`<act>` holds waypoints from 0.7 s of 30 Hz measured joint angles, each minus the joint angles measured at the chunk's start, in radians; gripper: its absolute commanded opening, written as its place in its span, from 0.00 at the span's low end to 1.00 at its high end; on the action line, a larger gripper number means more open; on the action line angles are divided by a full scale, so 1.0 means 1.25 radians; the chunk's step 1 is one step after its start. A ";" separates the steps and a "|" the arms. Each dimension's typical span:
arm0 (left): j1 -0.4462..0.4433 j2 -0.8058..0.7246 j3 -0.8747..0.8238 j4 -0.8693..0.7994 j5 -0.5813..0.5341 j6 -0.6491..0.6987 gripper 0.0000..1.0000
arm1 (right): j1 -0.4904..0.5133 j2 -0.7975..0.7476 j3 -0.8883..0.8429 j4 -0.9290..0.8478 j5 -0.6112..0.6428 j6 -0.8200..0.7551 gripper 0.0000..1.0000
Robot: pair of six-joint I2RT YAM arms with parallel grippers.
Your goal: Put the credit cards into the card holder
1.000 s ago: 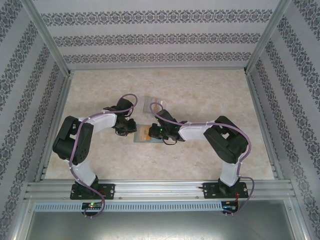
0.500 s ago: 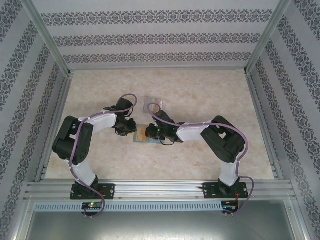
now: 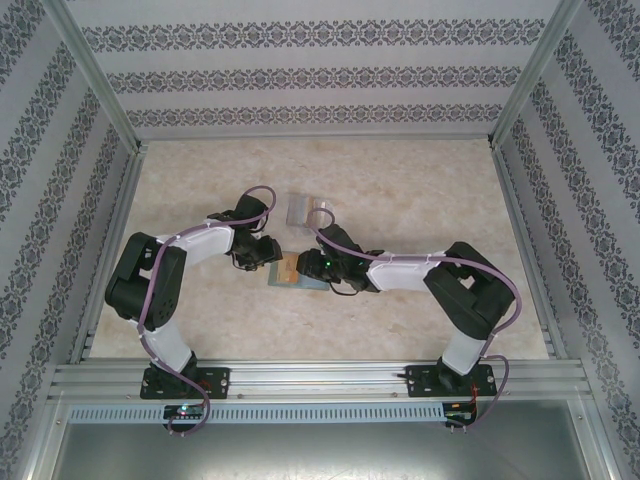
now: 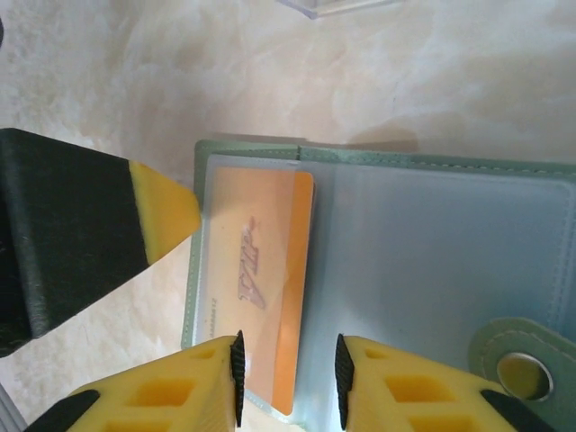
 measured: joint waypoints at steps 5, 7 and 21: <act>-0.001 -0.021 0.000 -0.008 -0.001 0.007 0.56 | -0.007 -0.032 -0.025 0.001 0.013 -0.002 0.34; -0.007 -0.038 0.000 -0.008 0.007 0.010 0.58 | -0.014 -0.060 -0.046 -0.005 0.029 -0.011 0.34; -0.153 -0.001 0.164 -0.184 -0.070 0.036 0.97 | -0.124 -0.294 -0.129 -0.042 0.197 -0.105 0.57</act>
